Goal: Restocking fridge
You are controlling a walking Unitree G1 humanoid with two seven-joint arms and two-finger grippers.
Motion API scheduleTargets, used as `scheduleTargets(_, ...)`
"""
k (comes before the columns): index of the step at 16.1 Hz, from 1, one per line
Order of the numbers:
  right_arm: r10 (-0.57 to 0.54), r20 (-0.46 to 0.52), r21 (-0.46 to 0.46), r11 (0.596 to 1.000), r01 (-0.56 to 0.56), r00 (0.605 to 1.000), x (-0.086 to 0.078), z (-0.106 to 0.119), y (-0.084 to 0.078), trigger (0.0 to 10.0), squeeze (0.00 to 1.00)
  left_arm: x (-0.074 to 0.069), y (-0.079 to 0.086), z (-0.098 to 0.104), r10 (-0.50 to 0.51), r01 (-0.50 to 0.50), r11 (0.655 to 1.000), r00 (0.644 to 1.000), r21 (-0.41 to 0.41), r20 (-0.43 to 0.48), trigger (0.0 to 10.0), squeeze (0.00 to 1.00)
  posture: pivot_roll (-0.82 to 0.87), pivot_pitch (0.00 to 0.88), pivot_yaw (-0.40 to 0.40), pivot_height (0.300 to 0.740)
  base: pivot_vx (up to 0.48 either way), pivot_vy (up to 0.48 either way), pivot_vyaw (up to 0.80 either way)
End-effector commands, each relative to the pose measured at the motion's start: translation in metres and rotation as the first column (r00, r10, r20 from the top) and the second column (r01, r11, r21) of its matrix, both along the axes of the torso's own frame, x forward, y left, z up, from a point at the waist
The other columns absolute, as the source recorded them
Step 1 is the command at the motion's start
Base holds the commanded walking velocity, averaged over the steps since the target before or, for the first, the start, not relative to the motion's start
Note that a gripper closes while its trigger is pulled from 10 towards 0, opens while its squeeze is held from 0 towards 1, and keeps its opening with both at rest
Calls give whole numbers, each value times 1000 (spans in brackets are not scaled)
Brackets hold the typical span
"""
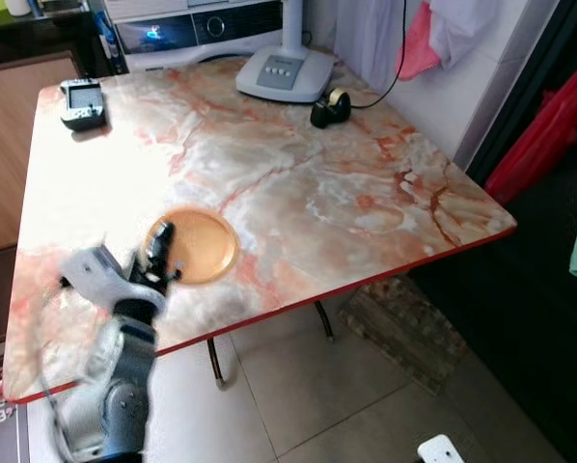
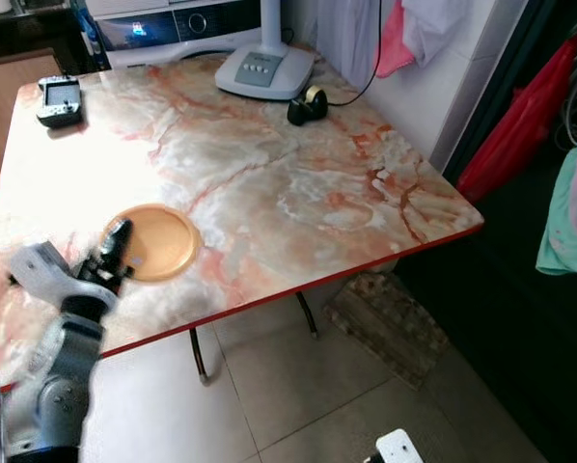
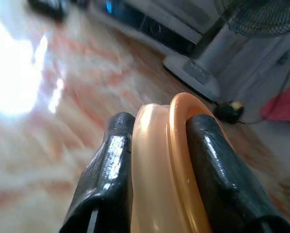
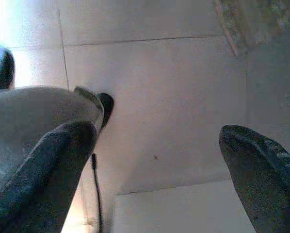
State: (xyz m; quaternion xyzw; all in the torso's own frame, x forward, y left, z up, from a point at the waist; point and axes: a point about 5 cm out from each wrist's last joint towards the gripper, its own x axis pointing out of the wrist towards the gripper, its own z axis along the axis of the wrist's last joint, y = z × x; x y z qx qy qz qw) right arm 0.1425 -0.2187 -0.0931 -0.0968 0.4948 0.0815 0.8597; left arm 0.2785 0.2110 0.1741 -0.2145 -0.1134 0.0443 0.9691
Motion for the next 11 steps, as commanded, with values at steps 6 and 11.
scheduleTargets(6, -185, 14, 46, 982, 184, 983, -8, -3, 1, 10000, 0, -5, 2, 18, 54, -53, 934, 999, 353, 5, 10000, 0, -27, 83, 21, 740, 0, 0, 0)
scheduleTargets(11, -235, 35, 58, 971, 233, 971, -6, -4, 7, 10000, 0, -2, -4, 25, 41, -37, 793, 999, 608, 6, 10000, 0, -35, 95, 44, 740, 0, 0, 0)
